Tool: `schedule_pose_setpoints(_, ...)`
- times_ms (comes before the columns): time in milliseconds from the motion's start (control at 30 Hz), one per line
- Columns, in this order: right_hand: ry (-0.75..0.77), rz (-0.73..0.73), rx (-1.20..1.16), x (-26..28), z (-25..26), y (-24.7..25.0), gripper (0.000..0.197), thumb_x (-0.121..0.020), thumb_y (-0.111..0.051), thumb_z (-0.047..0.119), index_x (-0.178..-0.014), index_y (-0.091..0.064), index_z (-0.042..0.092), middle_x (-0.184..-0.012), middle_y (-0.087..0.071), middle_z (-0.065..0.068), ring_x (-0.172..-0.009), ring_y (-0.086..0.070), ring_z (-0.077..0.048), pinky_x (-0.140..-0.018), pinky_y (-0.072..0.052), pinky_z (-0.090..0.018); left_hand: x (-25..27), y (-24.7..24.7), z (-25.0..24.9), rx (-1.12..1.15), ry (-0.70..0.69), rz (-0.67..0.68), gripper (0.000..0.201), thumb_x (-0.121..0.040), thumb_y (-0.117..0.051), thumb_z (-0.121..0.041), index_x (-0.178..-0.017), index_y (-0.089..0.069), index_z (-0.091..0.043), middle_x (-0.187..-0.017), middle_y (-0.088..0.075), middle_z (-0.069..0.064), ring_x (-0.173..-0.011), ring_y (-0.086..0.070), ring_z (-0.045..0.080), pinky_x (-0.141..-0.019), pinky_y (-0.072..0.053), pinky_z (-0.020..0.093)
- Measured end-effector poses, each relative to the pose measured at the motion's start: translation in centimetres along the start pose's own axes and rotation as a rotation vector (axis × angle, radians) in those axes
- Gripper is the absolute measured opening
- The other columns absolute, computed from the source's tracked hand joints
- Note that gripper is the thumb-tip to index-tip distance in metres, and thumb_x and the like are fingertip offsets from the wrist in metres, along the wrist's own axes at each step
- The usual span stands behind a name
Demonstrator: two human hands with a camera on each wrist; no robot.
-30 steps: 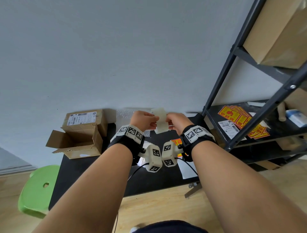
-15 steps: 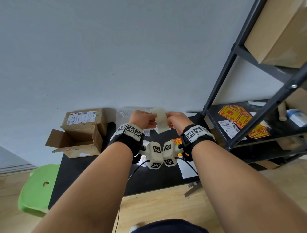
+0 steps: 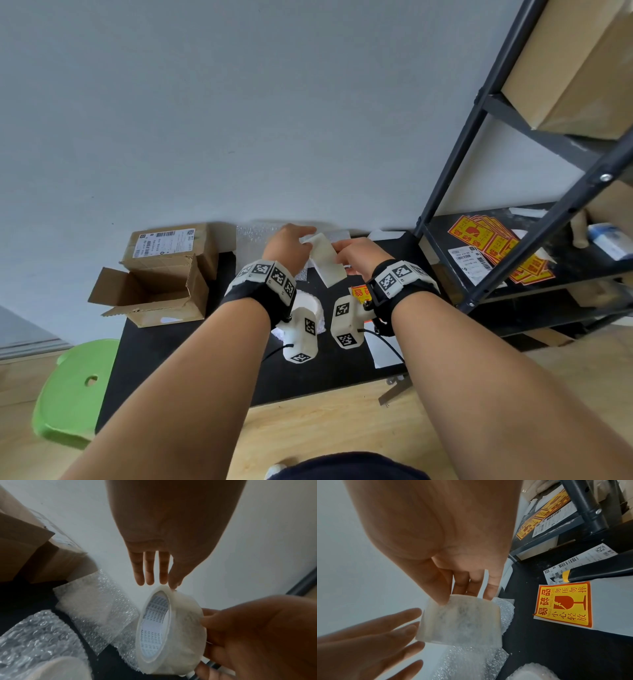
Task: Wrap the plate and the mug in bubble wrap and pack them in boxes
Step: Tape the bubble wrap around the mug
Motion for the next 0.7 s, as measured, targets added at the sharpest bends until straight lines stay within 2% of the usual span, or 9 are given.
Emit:
schedule_pose_setpoints(67, -0.012, 0.0, -0.01, 0.1, 0.2, -0.1, 0.045, -0.091, -0.046, -0.005, -0.127, -0.063, 0.016, -0.128, -0.06, -0.016, -0.118, -0.057, -0.034, -0.101, -0.048, -0.047, 0.1, -0.4, -0.6, -0.067, -0.059, 0.018, 0.041, -0.092, -0.05, -0.005, -0.127, -0.063, -0.022, -0.134, -0.057, -0.001, -0.12, -0.054, 0.018, -0.099, -0.04, 0.026)
schedule_pose_setpoints(167, -0.017, 0.007, 0.023, 0.2, 0.3, -0.1, 0.043, -0.092, -0.046, -0.004, -0.129, -0.061, 0.014, -0.128, -0.059, -0.019, -0.119, -0.056, -0.038, -0.102, -0.046, -0.049, 0.2, -0.6, -1.1, -0.145, -0.094, 0.001, 0.042, -0.093, -0.046, -0.002, -0.127, -0.063, -0.02, -0.135, -0.056, 0.001, -0.123, -0.052, 0.02, -0.102, -0.04, 0.028)
schedule_pose_setpoints(300, -0.024, -0.041, -0.049, 0.1, 0.0, 0.5, 0.041, -0.09, -0.05, -0.003, -0.126, -0.062, 0.011, -0.129, -0.059, -0.019, -0.121, -0.056, -0.036, -0.102, -0.047, -0.044, 0.2, -0.4, -1.9, -0.188, -0.144, -0.042, 0.039, -0.092, -0.047, -0.005, -0.122, -0.066, -0.021, -0.129, -0.059, -0.002, -0.118, -0.054, 0.018, -0.094, -0.042, 0.027)
schedule_pose_setpoints(400, -0.021, 0.003, 0.042, -0.1, 0.2, 0.1, 0.045, -0.091, -0.045, -0.002, -0.126, -0.063, 0.019, -0.125, -0.06, -0.022, -0.117, -0.057, -0.04, -0.101, -0.047, -0.051, 0.3, -0.5, -2.5, -0.228, -0.174, -0.058, 0.033, -0.092, -0.051, -0.012, -0.119, -0.068, -0.02, -0.126, -0.06, -0.002, -0.114, -0.056, 0.019, -0.092, -0.044, 0.028)
schedule_pose_setpoints(533, -0.025, 0.001, 0.056, 0.3, 0.5, 0.3, 0.046, -0.091, -0.047, -0.002, -0.128, -0.062, 0.019, -0.128, -0.059, -0.018, -0.119, -0.056, -0.037, -0.102, -0.046, -0.048, 0.0, -0.2, -2.6, -0.253, -0.177, -0.099, 0.024, -0.093, -0.057, -0.024, -0.111, -0.071, -0.019, -0.119, -0.062, -0.002, -0.11, -0.057, 0.019, -0.086, -0.045, 0.028)
schedule_pose_setpoints(700, -0.028, -0.005, 0.027, 0.5, 0.4, 0.4, 0.047, -0.09, -0.046, -0.005, -0.129, -0.061, 0.017, -0.13, -0.059, -0.012, -0.123, -0.053, -0.032, -0.106, -0.044, -0.043, -0.4, 0.1, -3.3, -0.29, -0.177, -0.1, 0.022, -0.094, -0.053, -0.019, -0.102, -0.073, -0.013, -0.111, -0.064, 0.004, -0.098, -0.06, 0.024, -0.073, -0.04, 0.026)
Point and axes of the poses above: each hand's wrist, its own x-axis away from the middle knuckle, its own y-axis out of the back of the hand, z = x × y, the point moved 8 cm from there along -x, towards the middle knuckle
